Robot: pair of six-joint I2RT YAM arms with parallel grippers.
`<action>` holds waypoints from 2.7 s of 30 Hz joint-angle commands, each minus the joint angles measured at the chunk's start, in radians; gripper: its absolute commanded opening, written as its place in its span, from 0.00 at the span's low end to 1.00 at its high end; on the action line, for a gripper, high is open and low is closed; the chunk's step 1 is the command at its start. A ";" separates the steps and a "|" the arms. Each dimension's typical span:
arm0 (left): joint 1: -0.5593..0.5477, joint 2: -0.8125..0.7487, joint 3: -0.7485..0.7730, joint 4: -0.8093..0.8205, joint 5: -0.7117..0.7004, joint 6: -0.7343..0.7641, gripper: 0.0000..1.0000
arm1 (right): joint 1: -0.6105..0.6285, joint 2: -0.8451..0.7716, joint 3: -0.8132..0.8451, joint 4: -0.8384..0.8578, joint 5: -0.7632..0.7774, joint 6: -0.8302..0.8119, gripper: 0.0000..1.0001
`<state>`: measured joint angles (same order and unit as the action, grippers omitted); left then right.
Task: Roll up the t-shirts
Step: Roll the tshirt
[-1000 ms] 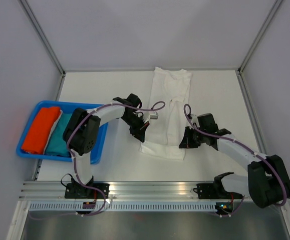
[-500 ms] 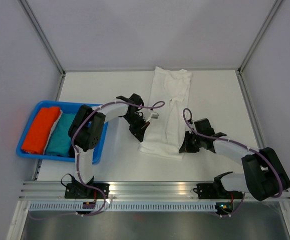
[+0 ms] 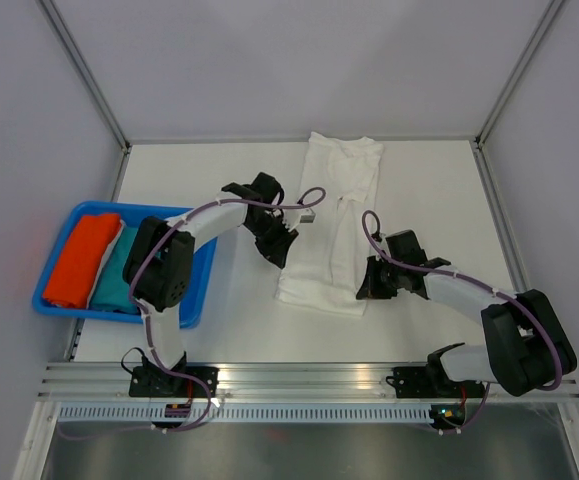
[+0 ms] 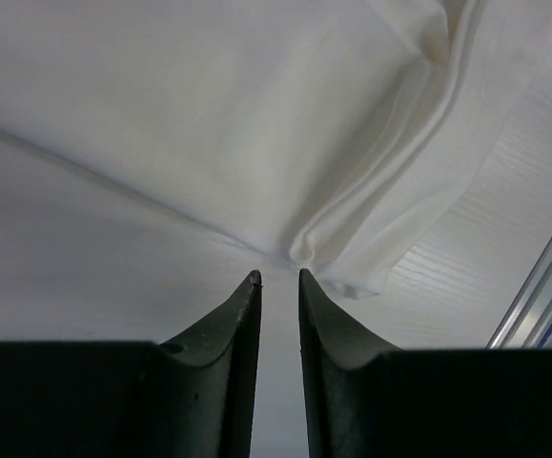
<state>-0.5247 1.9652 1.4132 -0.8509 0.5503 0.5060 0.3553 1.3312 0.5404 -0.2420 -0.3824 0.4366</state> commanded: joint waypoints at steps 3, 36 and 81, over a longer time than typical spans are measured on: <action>0.003 -0.186 0.018 0.124 -0.012 0.074 0.27 | -0.004 0.008 0.038 -0.005 0.004 -0.029 0.01; -0.152 -0.423 -0.386 0.370 -0.122 0.427 0.40 | -0.006 -0.052 0.059 0.065 -0.058 -0.102 0.06; -0.159 -0.371 -0.430 0.288 -0.095 0.382 0.02 | 0.438 -0.253 -0.125 0.078 0.149 -1.017 0.56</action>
<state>-0.6849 1.5814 0.9405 -0.5373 0.4034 0.9310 0.7753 1.0447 0.4198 -0.2676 -0.3119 -0.5644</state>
